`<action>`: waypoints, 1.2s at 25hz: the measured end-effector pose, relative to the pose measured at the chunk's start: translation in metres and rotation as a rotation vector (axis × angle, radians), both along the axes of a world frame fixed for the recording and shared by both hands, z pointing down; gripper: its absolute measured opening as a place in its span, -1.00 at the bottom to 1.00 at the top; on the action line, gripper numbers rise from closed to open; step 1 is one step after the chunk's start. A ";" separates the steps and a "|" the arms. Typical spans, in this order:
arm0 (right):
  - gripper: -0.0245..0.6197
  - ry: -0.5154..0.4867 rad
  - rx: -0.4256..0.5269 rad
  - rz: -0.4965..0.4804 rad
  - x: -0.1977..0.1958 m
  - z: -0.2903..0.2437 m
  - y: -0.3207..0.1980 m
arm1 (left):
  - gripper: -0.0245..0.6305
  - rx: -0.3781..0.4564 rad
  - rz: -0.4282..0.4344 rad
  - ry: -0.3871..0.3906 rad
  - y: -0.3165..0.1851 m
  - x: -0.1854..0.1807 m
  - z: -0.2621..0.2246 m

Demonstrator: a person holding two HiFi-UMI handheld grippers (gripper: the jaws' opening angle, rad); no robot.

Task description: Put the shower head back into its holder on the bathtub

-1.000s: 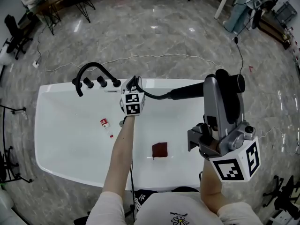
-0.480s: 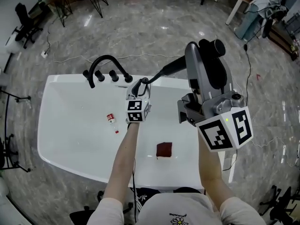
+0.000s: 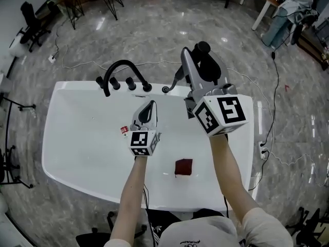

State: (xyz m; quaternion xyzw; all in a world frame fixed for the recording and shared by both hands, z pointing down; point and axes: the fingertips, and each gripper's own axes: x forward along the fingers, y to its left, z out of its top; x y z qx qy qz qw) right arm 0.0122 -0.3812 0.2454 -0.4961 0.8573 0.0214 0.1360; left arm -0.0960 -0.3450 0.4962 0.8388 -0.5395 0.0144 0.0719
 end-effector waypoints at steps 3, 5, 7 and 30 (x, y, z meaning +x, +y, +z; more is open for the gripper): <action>-0.50 -0.005 -0.045 0.000 -0.014 0.033 -0.028 | -0.93 0.005 -0.041 0.025 0.001 -0.023 0.004; -0.50 -0.004 -0.069 -0.001 -0.024 0.054 -0.045 | -0.93 -0.001 -0.068 0.058 -0.001 -0.036 0.010; -0.50 0.026 -0.085 0.009 -0.033 0.072 -0.063 | -0.93 -0.006 -0.090 0.087 -0.006 -0.047 0.016; -0.51 0.270 -0.503 0.110 -0.075 0.367 -0.175 | -0.93 -0.146 -0.119 0.133 0.021 -0.124 0.149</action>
